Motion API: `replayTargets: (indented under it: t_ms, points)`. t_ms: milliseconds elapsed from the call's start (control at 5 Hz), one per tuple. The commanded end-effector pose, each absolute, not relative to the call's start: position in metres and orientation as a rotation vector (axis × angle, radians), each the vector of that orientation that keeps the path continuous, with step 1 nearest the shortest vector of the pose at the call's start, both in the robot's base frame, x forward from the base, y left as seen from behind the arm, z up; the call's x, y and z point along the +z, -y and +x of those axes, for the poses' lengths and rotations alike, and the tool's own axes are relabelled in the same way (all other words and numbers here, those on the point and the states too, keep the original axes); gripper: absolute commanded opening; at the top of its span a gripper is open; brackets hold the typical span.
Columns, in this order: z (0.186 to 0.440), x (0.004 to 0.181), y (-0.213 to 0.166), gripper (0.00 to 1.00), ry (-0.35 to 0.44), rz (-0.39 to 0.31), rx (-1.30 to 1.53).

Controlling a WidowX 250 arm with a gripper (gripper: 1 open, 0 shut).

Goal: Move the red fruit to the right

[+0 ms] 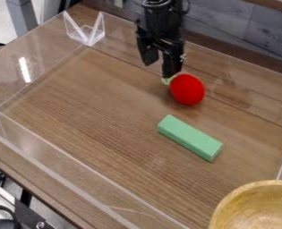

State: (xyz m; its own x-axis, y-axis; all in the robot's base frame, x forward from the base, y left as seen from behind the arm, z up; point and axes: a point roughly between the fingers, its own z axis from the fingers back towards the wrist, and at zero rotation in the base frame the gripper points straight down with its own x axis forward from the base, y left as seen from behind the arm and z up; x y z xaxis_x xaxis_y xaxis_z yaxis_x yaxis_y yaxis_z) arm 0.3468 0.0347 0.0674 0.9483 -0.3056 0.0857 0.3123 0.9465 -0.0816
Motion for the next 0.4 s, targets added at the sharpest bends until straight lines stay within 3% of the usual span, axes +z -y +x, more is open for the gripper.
replayTargets:
  t_ms: [0, 200]
  points:
    - [0.359, 0.067, -0.026, 1.00, 0.117, -0.073, -0.261]
    - [0.368, 0.056, -0.021, 1.00, 0.121, -0.059, -0.194]
